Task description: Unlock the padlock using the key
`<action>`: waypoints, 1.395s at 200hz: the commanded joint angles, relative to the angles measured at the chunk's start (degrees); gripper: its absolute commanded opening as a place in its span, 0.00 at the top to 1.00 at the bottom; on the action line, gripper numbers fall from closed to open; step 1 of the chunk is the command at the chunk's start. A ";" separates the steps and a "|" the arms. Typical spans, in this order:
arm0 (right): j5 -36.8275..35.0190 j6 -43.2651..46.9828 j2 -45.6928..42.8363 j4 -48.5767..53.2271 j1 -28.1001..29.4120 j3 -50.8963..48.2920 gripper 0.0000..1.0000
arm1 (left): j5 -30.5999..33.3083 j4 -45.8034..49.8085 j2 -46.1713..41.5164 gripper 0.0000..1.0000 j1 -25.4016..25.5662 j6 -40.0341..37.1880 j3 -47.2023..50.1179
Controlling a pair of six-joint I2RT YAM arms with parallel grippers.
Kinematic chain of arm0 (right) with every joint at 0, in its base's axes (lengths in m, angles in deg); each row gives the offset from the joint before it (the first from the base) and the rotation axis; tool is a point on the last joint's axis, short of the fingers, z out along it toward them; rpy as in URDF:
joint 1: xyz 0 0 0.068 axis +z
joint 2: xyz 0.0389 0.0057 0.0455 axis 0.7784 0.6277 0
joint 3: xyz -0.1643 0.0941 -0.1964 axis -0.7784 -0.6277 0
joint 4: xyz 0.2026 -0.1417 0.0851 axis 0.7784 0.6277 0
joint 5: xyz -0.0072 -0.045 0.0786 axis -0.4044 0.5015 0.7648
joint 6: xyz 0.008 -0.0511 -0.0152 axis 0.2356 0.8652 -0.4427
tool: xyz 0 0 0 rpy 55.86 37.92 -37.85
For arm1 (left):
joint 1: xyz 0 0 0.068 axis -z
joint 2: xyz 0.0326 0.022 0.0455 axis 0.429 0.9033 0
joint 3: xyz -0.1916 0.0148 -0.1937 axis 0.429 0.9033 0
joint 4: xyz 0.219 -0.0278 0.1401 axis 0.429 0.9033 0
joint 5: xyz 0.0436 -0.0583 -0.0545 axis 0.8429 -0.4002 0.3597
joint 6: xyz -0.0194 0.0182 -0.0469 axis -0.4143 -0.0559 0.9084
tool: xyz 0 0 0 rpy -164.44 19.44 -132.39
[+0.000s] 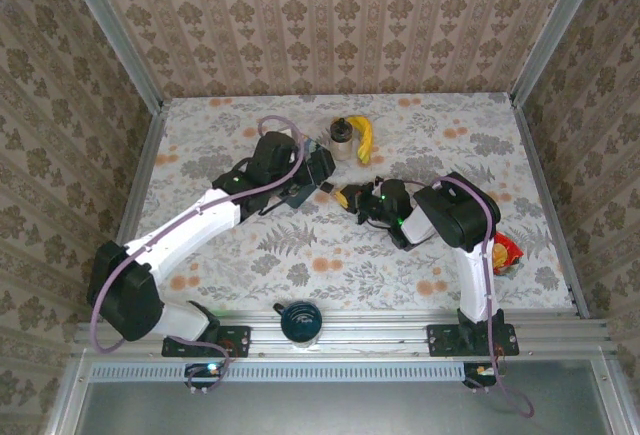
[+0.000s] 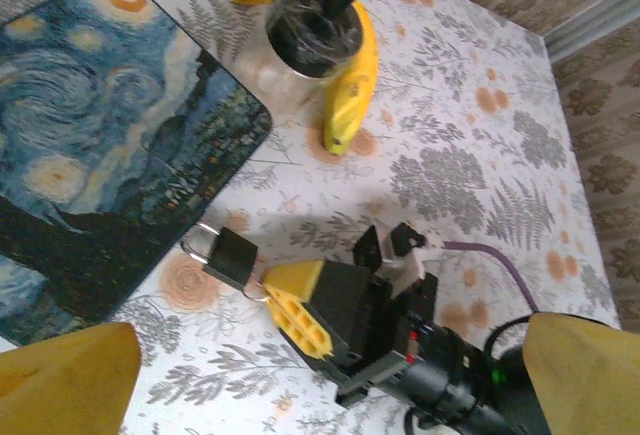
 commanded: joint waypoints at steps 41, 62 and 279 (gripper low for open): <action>-1.20 5.36 -4.39 6.21 1.18 2.28 0.96 | 0.92 -10.65 8.62 0.20 1.88 10.49 2.85; -1.12 5.26 -4.39 6.12 1.18 2.30 0.96 | 2.71 -10.28 11.34 0.25 2.91 13.58 1.92; -1.29 3.31 -1.41 3.31 1.89 3.24 0.97 | 7.05 -31.73 23.38 0.50 0.67 33.62 10.92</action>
